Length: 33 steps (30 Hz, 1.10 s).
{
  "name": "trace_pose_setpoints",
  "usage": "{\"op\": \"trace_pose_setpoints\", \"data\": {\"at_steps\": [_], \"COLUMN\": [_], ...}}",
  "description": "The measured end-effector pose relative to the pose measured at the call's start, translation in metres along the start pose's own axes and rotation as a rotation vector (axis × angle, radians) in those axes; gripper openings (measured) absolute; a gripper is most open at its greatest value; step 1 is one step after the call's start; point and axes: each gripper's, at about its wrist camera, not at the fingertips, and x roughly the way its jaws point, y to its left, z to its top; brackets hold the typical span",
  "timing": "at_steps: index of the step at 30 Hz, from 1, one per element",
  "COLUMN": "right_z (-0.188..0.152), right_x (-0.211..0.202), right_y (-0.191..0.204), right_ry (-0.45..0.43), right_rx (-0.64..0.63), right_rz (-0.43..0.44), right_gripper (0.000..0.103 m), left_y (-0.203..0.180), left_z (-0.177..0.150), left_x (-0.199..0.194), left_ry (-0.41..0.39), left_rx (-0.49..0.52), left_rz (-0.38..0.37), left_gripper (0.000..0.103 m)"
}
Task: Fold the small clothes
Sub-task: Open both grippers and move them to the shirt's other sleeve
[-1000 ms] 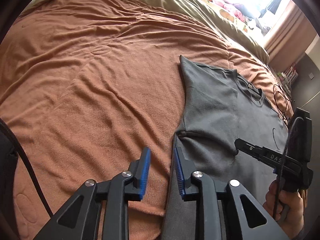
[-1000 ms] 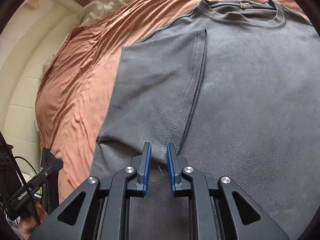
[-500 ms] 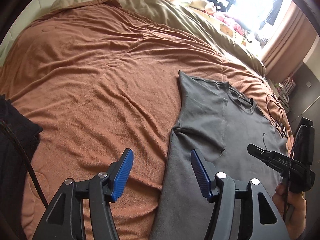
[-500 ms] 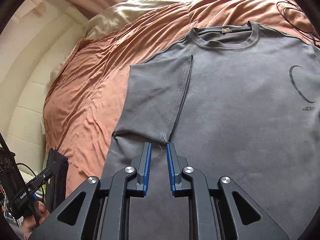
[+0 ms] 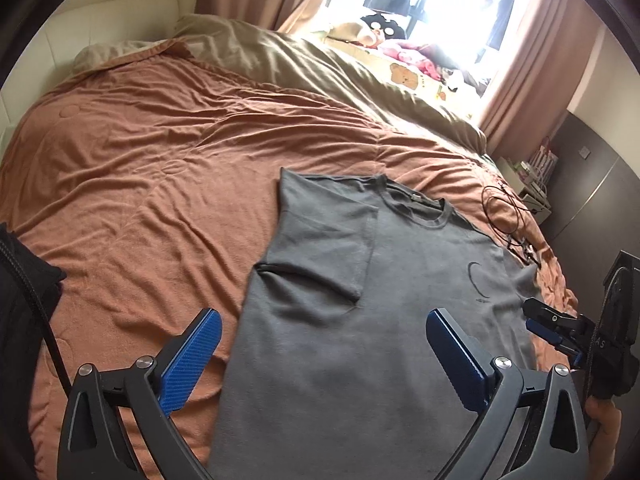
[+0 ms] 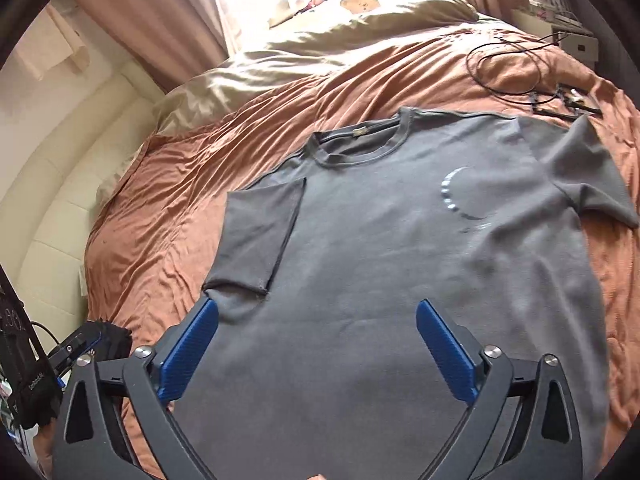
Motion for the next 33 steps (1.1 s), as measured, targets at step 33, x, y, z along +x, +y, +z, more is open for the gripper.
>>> {"op": "trace_pose_setpoints", "data": {"at_steps": [33], "right_z": [-0.052], "right_x": [-0.183], "right_y": [-0.203], "right_ry": [-0.271], "right_rx": [0.276], "right_rz": [-0.003], "right_gripper": [0.101], "left_y": [-0.267], "left_z": [-0.021], "left_x": [0.048], "left_ry": [0.065], "left_rx": [0.275], "left_rz": [-0.298], "left_gripper": [0.101]}}
